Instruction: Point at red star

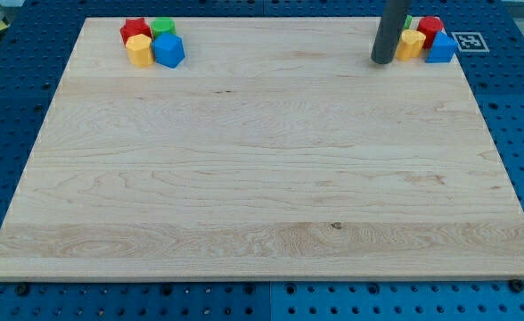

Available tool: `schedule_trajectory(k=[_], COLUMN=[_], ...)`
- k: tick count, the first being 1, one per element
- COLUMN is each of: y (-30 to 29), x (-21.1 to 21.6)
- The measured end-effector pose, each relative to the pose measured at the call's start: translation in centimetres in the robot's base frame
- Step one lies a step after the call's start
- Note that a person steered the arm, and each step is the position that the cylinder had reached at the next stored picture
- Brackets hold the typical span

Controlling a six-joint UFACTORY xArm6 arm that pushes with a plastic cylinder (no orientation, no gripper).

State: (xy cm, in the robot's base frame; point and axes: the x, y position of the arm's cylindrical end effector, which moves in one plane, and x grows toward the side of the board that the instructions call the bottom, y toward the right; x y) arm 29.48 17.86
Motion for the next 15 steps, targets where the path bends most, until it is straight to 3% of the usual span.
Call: schedule_trajectory(k=[5,8,11,15], y=[-4.6,-10.4,-21.0,-22.0], x=[0.3,-6.5,-8.9,-10.1])
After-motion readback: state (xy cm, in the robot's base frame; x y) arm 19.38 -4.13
